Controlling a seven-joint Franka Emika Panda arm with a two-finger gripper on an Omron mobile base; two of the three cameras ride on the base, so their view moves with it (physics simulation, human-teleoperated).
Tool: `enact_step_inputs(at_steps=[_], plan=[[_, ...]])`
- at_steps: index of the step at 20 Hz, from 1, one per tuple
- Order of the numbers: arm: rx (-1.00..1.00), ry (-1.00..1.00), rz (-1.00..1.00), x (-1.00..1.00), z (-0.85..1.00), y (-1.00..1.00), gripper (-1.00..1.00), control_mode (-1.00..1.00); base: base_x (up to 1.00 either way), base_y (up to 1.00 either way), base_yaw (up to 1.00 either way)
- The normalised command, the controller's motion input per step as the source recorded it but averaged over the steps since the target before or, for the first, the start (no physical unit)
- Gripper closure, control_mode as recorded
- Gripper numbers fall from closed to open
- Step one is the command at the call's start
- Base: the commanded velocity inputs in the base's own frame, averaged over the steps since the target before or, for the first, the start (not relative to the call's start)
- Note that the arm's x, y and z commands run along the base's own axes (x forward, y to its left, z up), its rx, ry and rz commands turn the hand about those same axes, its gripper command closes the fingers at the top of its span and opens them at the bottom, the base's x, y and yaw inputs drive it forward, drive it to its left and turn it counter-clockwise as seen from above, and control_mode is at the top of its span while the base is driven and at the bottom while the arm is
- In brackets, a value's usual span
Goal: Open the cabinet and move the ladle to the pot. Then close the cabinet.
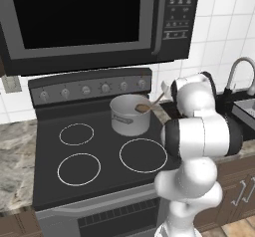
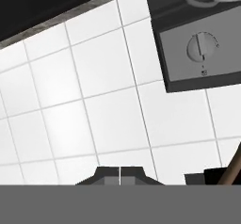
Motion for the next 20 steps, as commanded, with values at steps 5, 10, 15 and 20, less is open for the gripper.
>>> enact_step_inputs(at_steps=[5, 10, 15, 20], plan=[[0.00, 0.00, -0.03, 0.46, 0.00, 0.33, 1.00, -1.00, 0.00, 0.00, 0.00], [0.03, 0.00, -0.03, 0.36, -0.03, 0.12, 1.00, -1.00, 0.00, 0.00, 0.00], [0.15, 0.00, -0.01, 0.34, -0.32, 0.10, 1.00, -1.00, 0.00, 0.00, 0.00], [0.19, 0.00, 0.00, 0.31, -0.55, 0.21, 1.00, -1.00, 0.00, 0.00, 0.00]])
